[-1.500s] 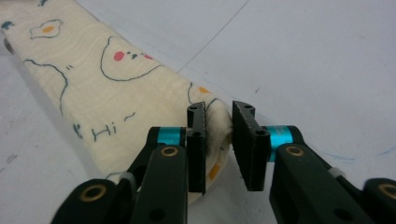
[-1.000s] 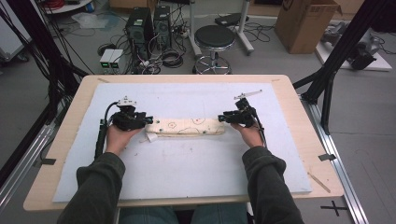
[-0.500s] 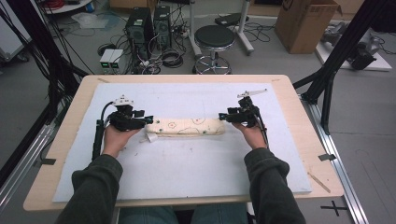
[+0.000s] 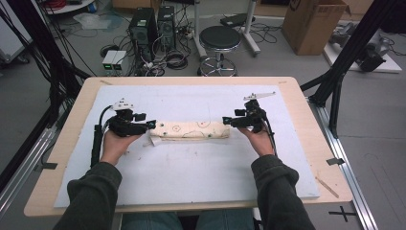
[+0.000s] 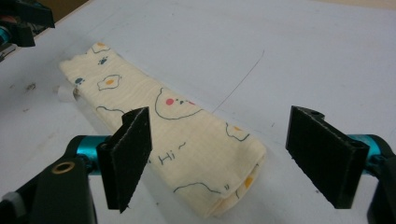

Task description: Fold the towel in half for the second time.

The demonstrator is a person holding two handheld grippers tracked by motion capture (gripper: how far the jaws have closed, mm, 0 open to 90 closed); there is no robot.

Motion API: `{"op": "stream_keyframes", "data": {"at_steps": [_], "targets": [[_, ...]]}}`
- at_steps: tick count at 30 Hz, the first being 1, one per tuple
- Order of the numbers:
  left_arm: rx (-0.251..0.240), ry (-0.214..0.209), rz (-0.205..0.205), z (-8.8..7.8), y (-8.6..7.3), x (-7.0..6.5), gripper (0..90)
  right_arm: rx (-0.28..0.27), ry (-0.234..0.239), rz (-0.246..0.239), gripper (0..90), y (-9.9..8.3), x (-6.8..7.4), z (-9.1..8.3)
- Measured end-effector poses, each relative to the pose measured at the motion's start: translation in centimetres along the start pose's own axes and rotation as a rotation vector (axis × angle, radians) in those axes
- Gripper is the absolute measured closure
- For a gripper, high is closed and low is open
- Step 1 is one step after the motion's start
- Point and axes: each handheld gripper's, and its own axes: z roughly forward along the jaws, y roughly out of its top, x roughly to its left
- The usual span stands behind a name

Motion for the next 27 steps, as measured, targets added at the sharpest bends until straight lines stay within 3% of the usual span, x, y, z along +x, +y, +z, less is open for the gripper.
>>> {"op": "stream_keyframes", "data": {"at_steps": [12, 27], "targets": [[-0.008, -0.004, 0.008, -0.6, 0.2, -0.4, 35.9, -0.022, -0.010, -0.015, 16.9, 0.1, 0.4, -1.0], [0.001, -0.009, 0.026, -1.3, 0.1, -0.9, 31.9, -0.010, -0.013, -0.037, 14.4, 0.0, 0.8, -1.3]]}}
